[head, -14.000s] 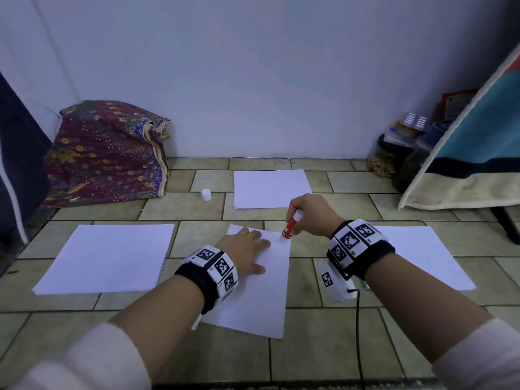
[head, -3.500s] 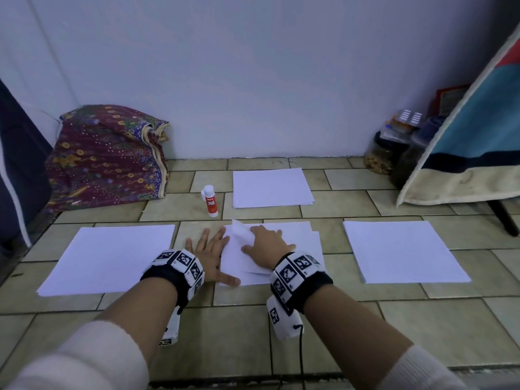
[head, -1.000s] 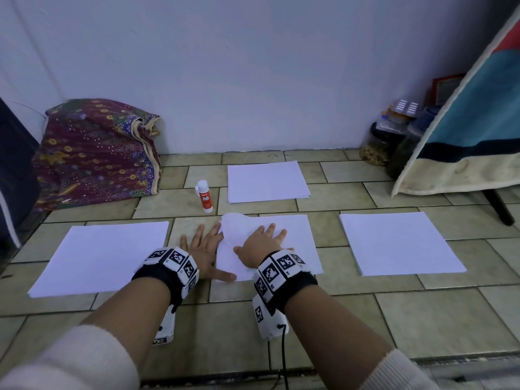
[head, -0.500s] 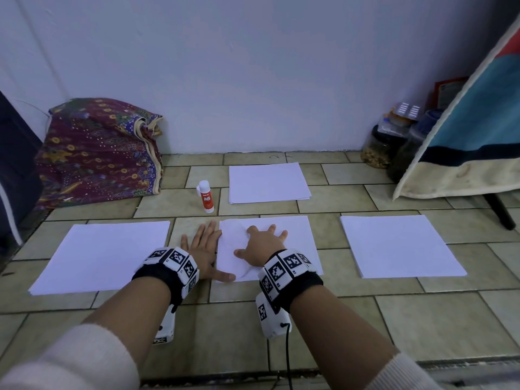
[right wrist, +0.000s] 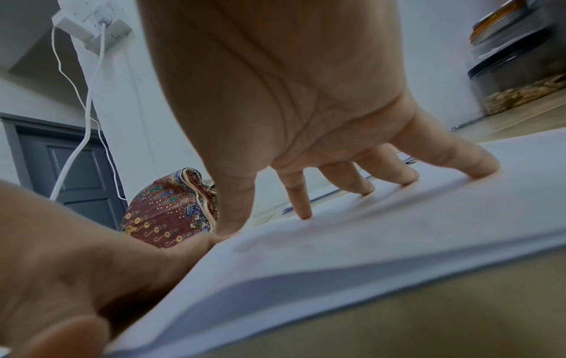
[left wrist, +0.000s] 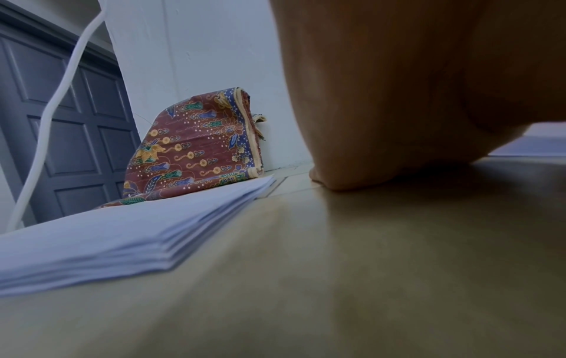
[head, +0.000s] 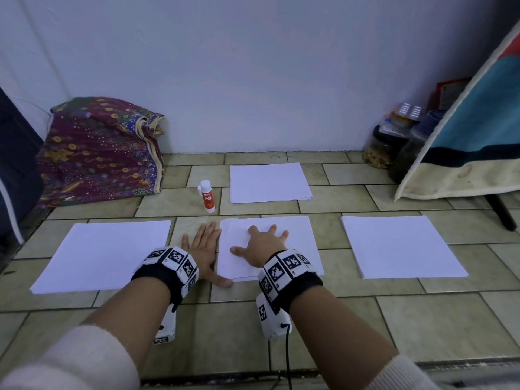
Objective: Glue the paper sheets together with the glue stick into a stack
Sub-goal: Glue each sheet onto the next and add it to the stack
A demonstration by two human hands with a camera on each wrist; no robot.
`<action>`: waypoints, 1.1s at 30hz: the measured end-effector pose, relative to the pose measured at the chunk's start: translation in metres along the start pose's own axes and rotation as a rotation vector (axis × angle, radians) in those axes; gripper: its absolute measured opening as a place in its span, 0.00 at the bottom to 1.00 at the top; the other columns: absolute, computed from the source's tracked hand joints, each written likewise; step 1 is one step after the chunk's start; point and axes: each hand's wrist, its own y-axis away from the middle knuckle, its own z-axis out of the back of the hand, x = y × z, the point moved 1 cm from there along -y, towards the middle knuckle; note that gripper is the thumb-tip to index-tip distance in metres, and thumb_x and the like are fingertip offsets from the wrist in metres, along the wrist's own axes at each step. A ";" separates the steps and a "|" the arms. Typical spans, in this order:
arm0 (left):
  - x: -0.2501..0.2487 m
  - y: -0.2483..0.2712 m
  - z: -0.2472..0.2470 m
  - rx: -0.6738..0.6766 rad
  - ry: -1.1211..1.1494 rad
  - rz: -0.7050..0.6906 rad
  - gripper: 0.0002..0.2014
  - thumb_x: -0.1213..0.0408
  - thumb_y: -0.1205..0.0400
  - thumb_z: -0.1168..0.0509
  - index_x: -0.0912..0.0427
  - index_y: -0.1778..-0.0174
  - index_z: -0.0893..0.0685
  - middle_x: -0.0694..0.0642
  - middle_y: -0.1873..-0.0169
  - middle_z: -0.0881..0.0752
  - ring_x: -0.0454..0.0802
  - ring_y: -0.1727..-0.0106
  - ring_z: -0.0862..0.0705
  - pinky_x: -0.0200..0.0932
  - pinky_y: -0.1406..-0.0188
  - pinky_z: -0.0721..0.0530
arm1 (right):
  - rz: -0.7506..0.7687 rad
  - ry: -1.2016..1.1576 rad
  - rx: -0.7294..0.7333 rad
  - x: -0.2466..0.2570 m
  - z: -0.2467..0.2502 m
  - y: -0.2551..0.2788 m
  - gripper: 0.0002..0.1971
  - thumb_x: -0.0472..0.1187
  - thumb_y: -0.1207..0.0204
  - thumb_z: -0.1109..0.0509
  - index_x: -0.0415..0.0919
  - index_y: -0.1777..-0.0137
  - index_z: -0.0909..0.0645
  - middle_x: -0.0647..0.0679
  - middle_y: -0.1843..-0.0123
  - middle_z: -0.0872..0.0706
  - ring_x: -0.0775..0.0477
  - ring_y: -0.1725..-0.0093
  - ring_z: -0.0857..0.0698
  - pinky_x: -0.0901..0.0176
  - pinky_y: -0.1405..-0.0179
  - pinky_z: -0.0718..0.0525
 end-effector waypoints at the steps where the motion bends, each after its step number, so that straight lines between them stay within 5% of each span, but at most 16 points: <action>1: 0.000 0.001 0.000 0.002 -0.002 -0.005 0.76 0.25 0.52 0.39 0.60 0.18 0.72 0.55 0.19 0.75 0.55 0.19 0.75 0.66 0.22 0.67 | -0.002 -0.002 0.003 0.000 0.000 0.000 0.41 0.71 0.26 0.41 0.51 0.19 0.46 0.33 0.16 0.47 0.29 0.17 0.57 0.20 0.25 0.50; 4: 0.003 0.001 0.002 0.025 0.005 -0.018 0.77 0.25 0.49 0.33 0.61 0.19 0.73 0.55 0.20 0.75 0.54 0.19 0.75 0.65 0.22 0.68 | -0.004 0.001 0.016 -0.001 0.004 0.004 0.39 0.64 0.25 0.35 0.51 0.19 0.46 0.32 0.16 0.49 0.28 0.17 0.57 0.21 0.25 0.49; 7: 0.003 -0.001 0.002 0.028 0.073 0.004 0.75 0.20 0.53 0.45 0.59 0.18 0.72 0.51 0.19 0.74 0.50 0.19 0.74 0.62 0.21 0.68 | -0.006 0.012 0.019 0.000 0.005 0.006 0.39 0.57 0.23 0.32 0.51 0.18 0.48 0.30 0.16 0.54 0.26 0.17 0.57 0.22 0.24 0.49; 9: 0.002 -0.004 0.002 -0.011 0.184 0.046 0.61 0.22 0.34 0.47 0.57 0.17 0.67 0.49 0.18 0.71 0.47 0.18 0.71 0.59 0.20 0.68 | 0.001 0.034 0.019 0.002 0.005 0.006 0.39 0.56 0.23 0.31 0.50 0.19 0.48 0.29 0.16 0.53 0.27 0.17 0.57 0.21 0.25 0.49; 11: 0.000 -0.007 0.002 -0.060 0.266 0.066 0.41 0.38 0.15 0.49 0.55 0.16 0.62 0.47 0.17 0.67 0.45 0.17 0.68 0.57 0.20 0.67 | -0.006 0.045 0.025 0.003 0.004 0.005 0.39 0.56 0.23 0.31 0.50 0.19 0.49 0.29 0.17 0.53 0.27 0.17 0.57 0.21 0.25 0.49; 13: 0.001 -0.010 0.001 -0.076 0.292 0.062 0.35 0.46 0.12 0.50 0.54 0.15 0.61 0.47 0.16 0.66 0.45 0.17 0.67 0.56 0.19 0.66 | -0.014 0.053 0.032 0.003 0.005 0.005 0.40 0.55 0.23 0.31 0.50 0.18 0.51 0.28 0.17 0.54 0.26 0.17 0.57 0.21 0.25 0.48; 17: 0.004 -0.012 0.001 -0.082 0.288 0.051 0.39 0.48 0.14 0.43 0.54 0.16 0.61 0.47 0.16 0.65 0.46 0.16 0.66 0.57 0.20 0.66 | -0.014 0.056 0.037 0.004 0.006 0.004 0.41 0.55 0.24 0.30 0.50 0.18 0.51 0.29 0.17 0.52 0.27 0.17 0.56 0.21 0.25 0.48; 25: 0.006 -0.003 0.001 -0.024 0.116 -0.044 0.65 0.32 0.34 0.31 0.55 0.17 0.70 0.51 0.20 0.75 0.51 0.18 0.72 0.63 0.20 0.65 | -0.014 0.055 0.062 0.003 0.009 0.008 0.42 0.57 0.24 0.31 0.51 0.18 0.51 0.31 0.16 0.51 0.28 0.17 0.57 0.22 0.25 0.46; 29: 0.001 -0.003 0.008 -0.007 -0.028 -0.013 0.59 0.36 0.26 0.31 0.55 0.17 0.68 0.49 0.18 0.71 0.55 0.16 0.67 0.66 0.19 0.56 | -0.032 0.062 0.085 0.006 0.014 0.015 0.41 0.56 0.23 0.32 0.52 0.17 0.54 0.30 0.16 0.55 0.26 0.17 0.58 0.21 0.25 0.45; 33: -0.008 -0.004 0.016 -0.020 -0.135 0.047 0.59 0.37 0.29 0.28 0.56 0.15 0.59 0.48 0.16 0.64 0.56 0.15 0.58 0.75 0.25 0.41 | -0.076 0.062 0.102 0.010 0.025 0.029 0.41 0.51 0.20 0.32 0.54 0.16 0.57 0.34 0.15 0.61 0.23 0.18 0.57 0.19 0.27 0.45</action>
